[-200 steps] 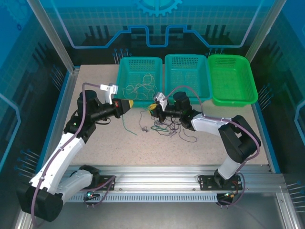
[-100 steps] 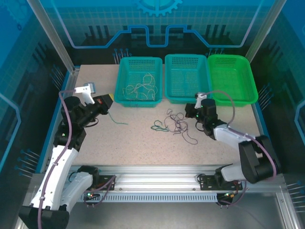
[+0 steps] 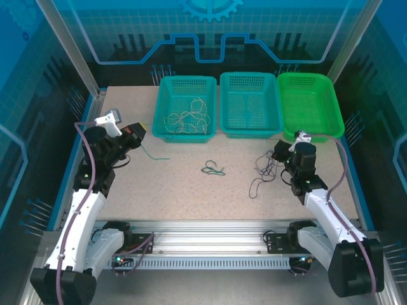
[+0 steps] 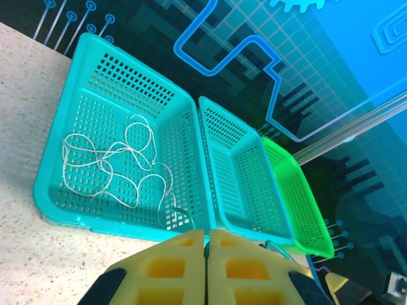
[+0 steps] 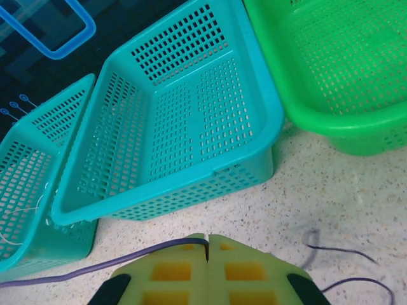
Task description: Untangle the cables
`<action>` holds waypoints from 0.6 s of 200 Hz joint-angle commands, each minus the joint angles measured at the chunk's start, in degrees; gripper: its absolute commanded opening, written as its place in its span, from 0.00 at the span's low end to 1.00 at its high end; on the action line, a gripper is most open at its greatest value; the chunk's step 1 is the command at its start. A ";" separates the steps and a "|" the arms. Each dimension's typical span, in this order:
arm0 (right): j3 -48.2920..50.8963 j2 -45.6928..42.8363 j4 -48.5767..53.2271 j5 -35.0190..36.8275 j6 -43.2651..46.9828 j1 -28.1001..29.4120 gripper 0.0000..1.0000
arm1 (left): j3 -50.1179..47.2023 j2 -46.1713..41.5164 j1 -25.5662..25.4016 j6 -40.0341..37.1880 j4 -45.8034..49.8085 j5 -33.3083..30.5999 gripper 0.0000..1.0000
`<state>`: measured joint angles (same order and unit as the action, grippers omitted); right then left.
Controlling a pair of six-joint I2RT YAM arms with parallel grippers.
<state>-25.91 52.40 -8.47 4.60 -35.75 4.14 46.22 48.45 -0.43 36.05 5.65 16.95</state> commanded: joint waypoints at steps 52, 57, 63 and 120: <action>5.33 -7.89 11.74 -7.51 -12.48 -22.59 0.00 | 0.29 -0.43 3.66 2.54 1.10 -8.65 0.00; 5.26 -8.01 10.95 -9.02 -11.36 -22.51 0.00 | -0.21 -0.63 3.76 2.82 0.13 -8.22 0.00; 5.14 -7.94 9.72 -10.91 -10.31 -22.14 0.00 | -0.86 -0.60 3.77 3.39 -1.60 -7.09 0.00; -0.21 -3.97 11.74 -11.87 1.25 -2.55 0.00 | 6.81 12.05 -9.63 2.26 -16.85 0.48 0.00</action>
<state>-23.18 47.46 1.13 -8.34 -40.47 -7.86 46.48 54.85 -1.91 40.53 -3.42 15.51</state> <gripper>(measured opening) 0.058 0.073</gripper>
